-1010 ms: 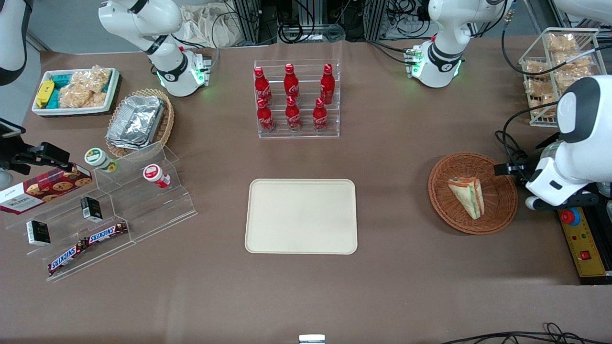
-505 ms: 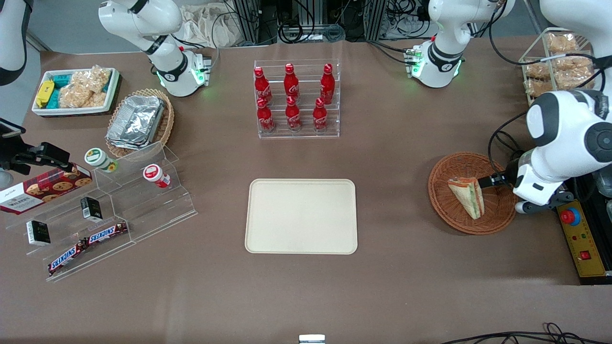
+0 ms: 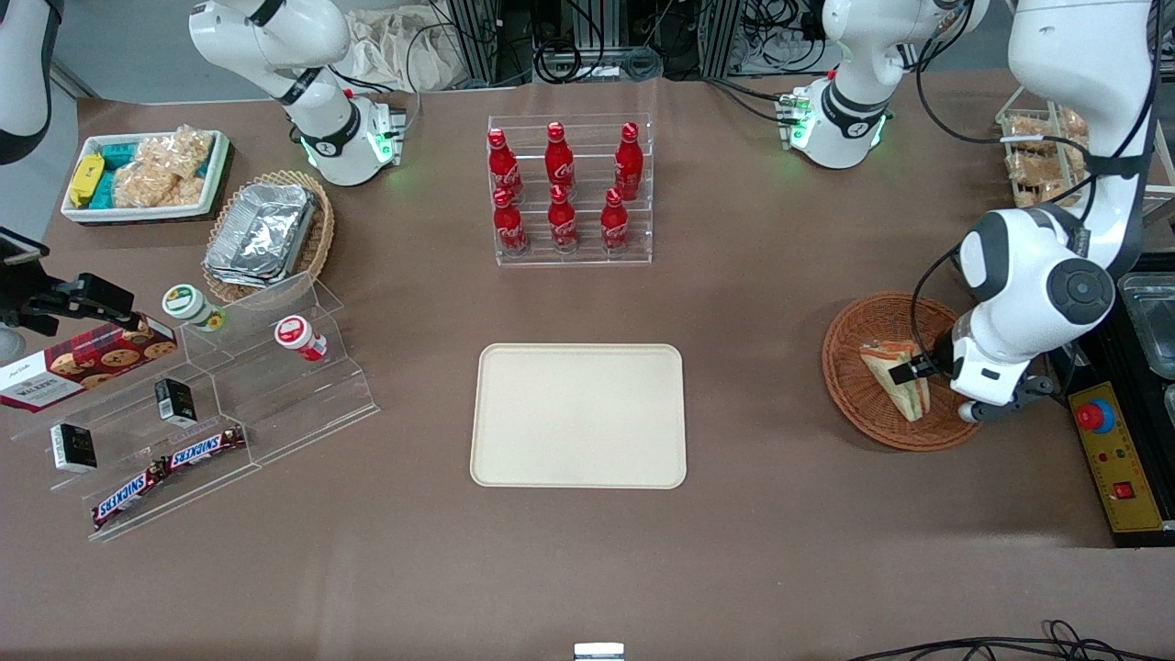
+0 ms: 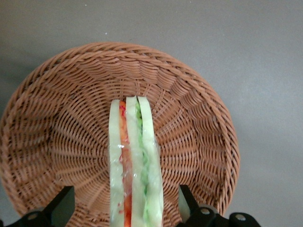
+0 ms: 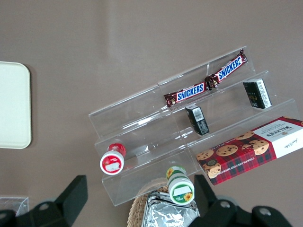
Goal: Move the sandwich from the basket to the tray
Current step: 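Lower the open left gripper around the wrapped sandwich, then close the left gripper on the sandwich and lift it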
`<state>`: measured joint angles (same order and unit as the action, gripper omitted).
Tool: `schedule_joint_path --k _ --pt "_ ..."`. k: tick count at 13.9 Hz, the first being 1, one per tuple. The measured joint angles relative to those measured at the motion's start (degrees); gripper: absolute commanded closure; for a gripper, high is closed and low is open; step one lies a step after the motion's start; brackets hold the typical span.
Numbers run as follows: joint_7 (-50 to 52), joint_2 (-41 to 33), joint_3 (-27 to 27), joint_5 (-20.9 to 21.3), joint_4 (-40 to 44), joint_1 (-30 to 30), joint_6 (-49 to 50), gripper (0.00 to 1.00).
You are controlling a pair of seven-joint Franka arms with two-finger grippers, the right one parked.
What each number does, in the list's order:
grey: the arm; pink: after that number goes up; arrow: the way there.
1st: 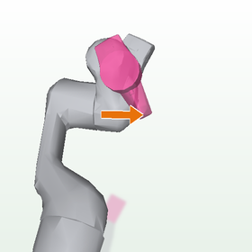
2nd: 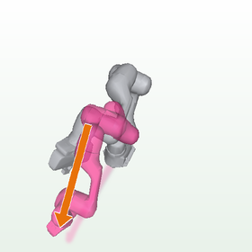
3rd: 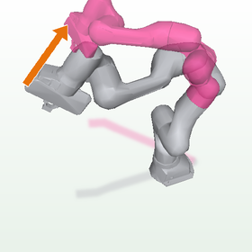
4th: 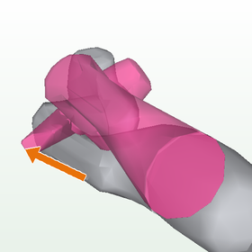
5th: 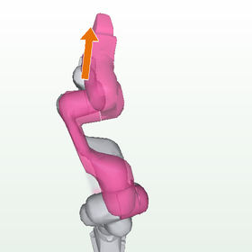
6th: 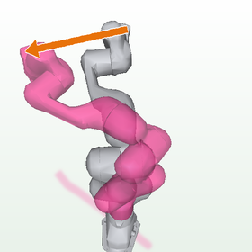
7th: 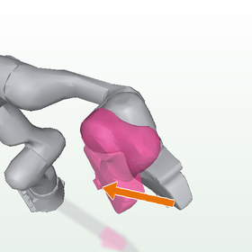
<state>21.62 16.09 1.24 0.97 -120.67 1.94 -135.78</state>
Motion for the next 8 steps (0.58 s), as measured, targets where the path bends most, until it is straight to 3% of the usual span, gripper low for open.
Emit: schedule_joint_path --k 2,4,6,8 --pt "0.36 1.74 -0.02 -0.01 -0.03 0.06 -1.97 0.03" --pt "0.52 3.12 -0.03 -0.02 -0.04 0.13 -2.79 0.16" --pt "1.27 3.68 -0.04 -0.03 -0.04 0.14 -2.92 0.52" --pt "2.16 3.64 -0.04 -0.03 -0.02 0.14 -2.93 0.81"
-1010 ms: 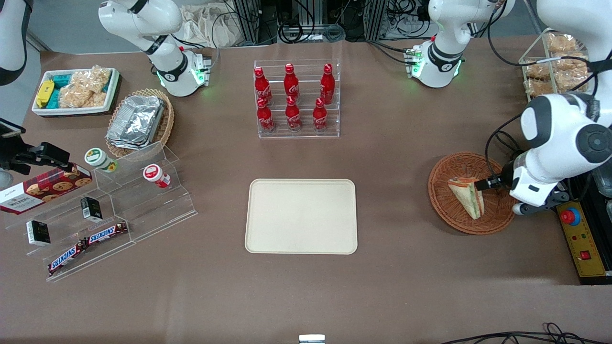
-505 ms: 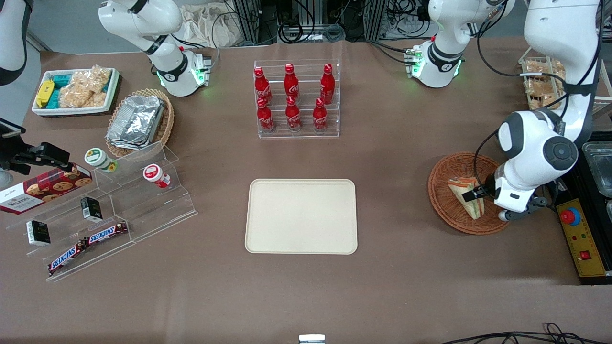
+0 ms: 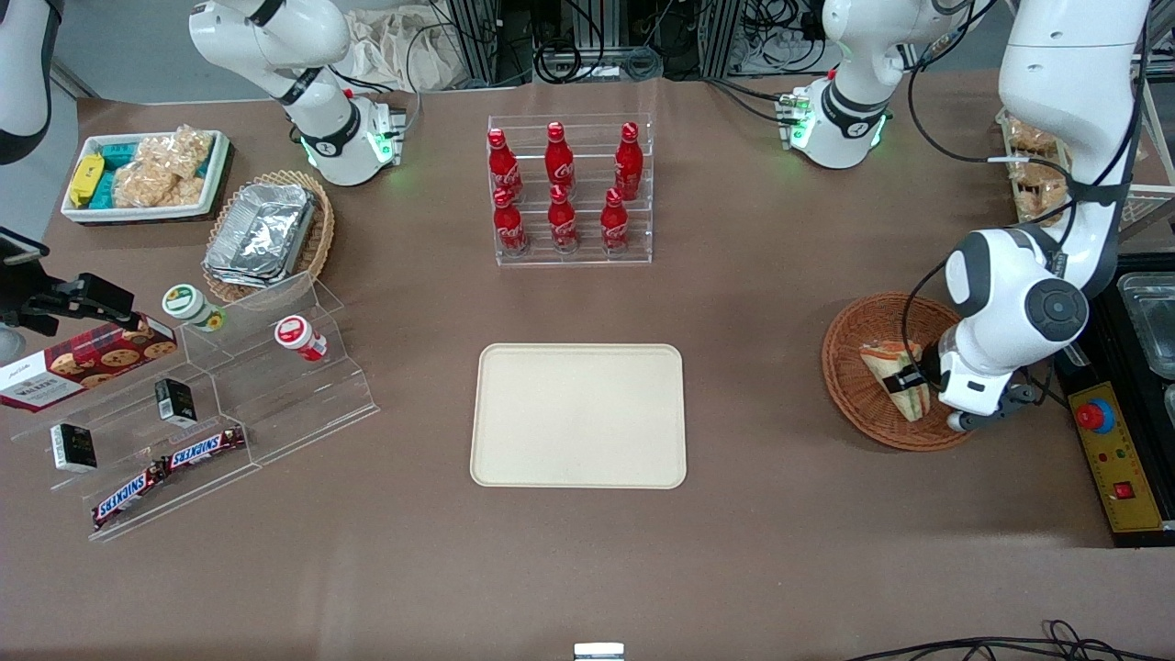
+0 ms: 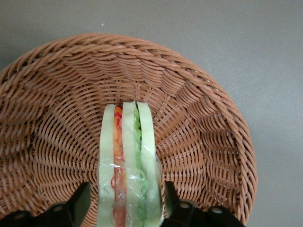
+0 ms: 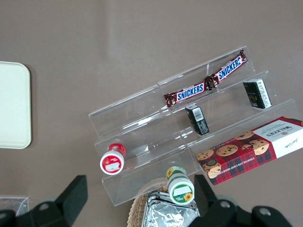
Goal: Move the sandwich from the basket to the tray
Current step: 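Close the left gripper on the sandwich and lift it, then carry the held sandwich over to the cream tray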
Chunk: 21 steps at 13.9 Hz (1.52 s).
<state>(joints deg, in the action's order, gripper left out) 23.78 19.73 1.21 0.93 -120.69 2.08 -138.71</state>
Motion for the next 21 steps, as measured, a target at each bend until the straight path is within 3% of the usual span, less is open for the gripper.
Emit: schedule_joint_path --k 1,5,7,11,13,16,21 --pt "0.19 -0.01 0.0 0.0 0.02 -0.01 0.0 1.0" --pt "0.3 -0.83 0.11 0.0 0.93 -0.19 1.69 1.0" --pt "0.21 -3.11 0.29 0.01 4.89 -0.28 10.88 1.0" --pt "-0.01 -7.39 2.62 0.02 22.17 -0.38 37.53 1.0" --pt "-0.01 -7.73 3.77 0.02 27.37 -0.56 43.5 1.0" --pt "-0.15 -7.33 6.23 0.02 29.18 -0.59 44.09 1.0" --pt "-0.13 -4.63 15.79 0.1 29.91 -2.35 38.45 1.0"
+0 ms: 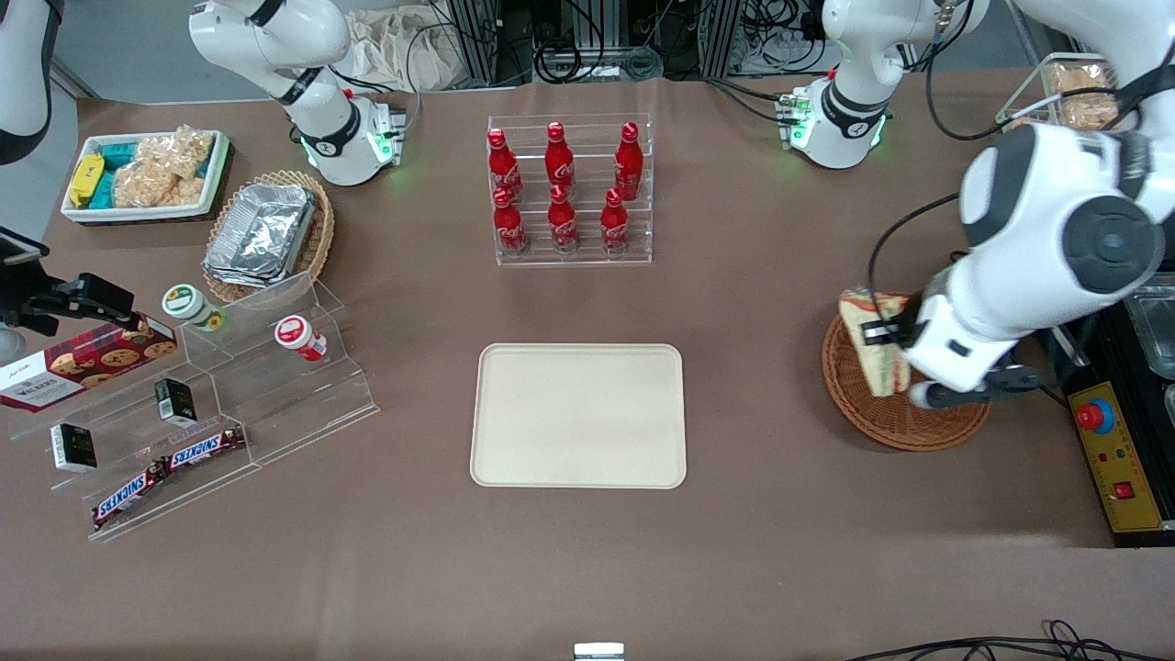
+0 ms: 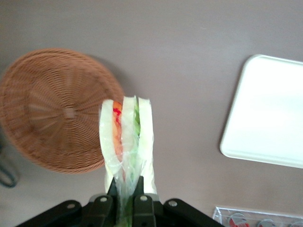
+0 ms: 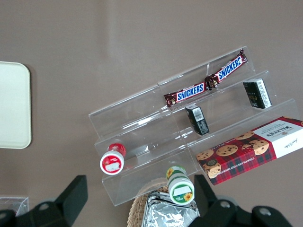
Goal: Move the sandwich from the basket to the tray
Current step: 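Carry the held sandwich over to the cream tray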
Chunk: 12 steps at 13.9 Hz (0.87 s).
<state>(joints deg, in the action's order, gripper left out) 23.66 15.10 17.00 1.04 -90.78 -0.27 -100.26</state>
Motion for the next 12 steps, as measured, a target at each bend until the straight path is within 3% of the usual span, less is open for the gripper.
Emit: schedule_joint_path --k 6,9,12 --pt "6.41 11.54 1.02 3.95 0.18 -13.65 -15.25 1.0" --pt "8.77 19.92 0.9 6.86 1.72 -17.24 -22.38 1.0" --pt "9.33 26.21 0.87 7.22 4.48 -18.62 -28.95 1.0"
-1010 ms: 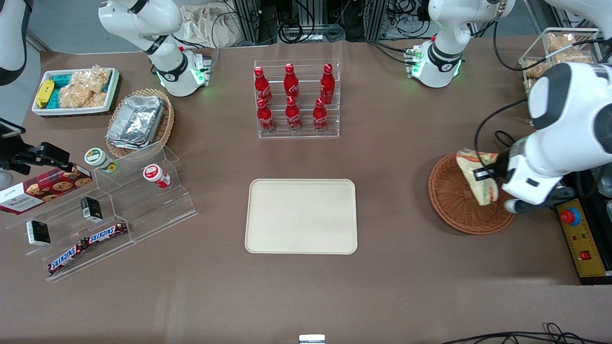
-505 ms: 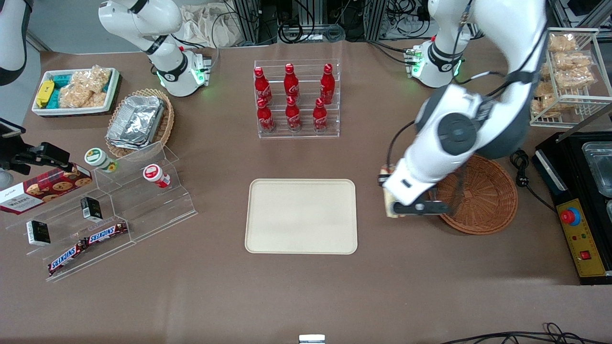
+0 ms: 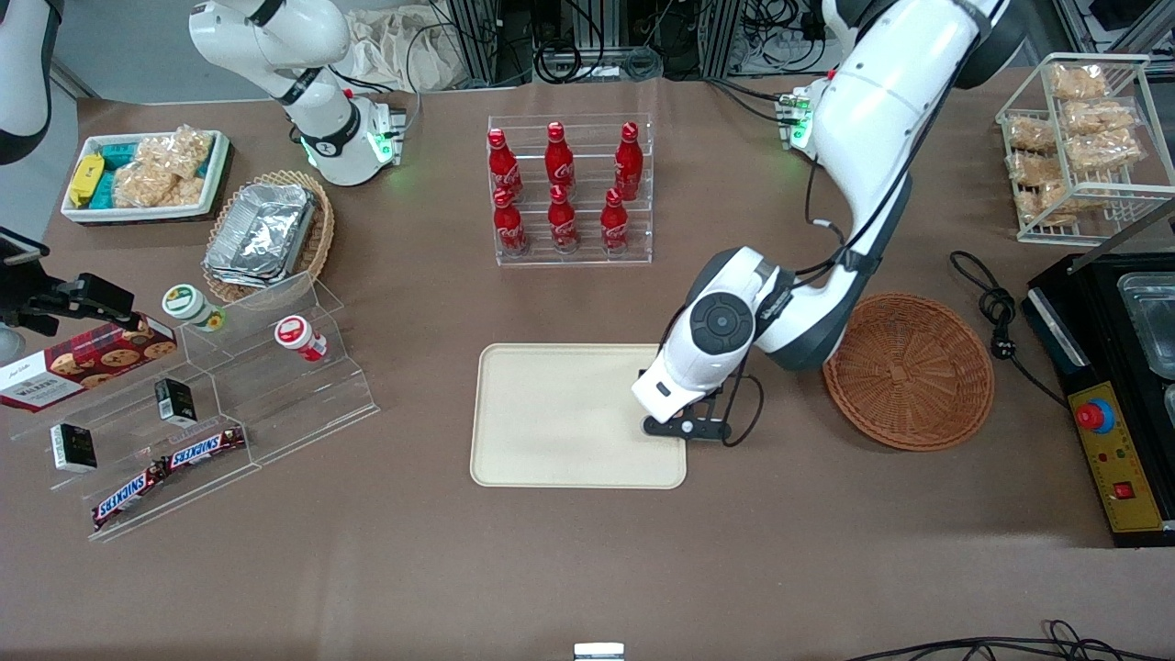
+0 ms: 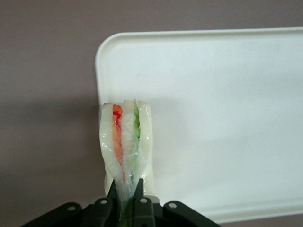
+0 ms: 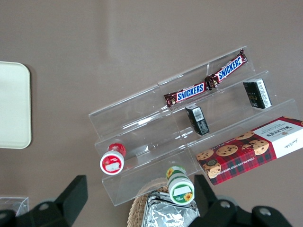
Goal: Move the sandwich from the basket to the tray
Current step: 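Carry the held sandwich over to the cream tray, then lower the sandwich onto the tray and open the left gripper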
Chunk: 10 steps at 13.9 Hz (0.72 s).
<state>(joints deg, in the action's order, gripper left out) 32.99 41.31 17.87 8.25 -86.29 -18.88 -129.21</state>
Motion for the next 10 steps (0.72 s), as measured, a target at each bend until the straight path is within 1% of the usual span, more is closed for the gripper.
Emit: schedule_joint_path --k 1,2,3,7,10 --pt "0.05 1.27 -0.01 0.01 0.56 -0.25 -2.37 0.96" --pt "0.11 2.34 -0.01 0.03 1.15 -0.41 -4.26 0.6" --pt "0.13 3.37 -0.02 0.05 1.95 -0.47 -5.26 0.01" --pt "0.15 5.17 -1.24 1.46 4.22 -0.5 -5.08 0.01" --pt "0.15 4.15 -1.61 1.71 6.44 -0.49 2.52 0.01"
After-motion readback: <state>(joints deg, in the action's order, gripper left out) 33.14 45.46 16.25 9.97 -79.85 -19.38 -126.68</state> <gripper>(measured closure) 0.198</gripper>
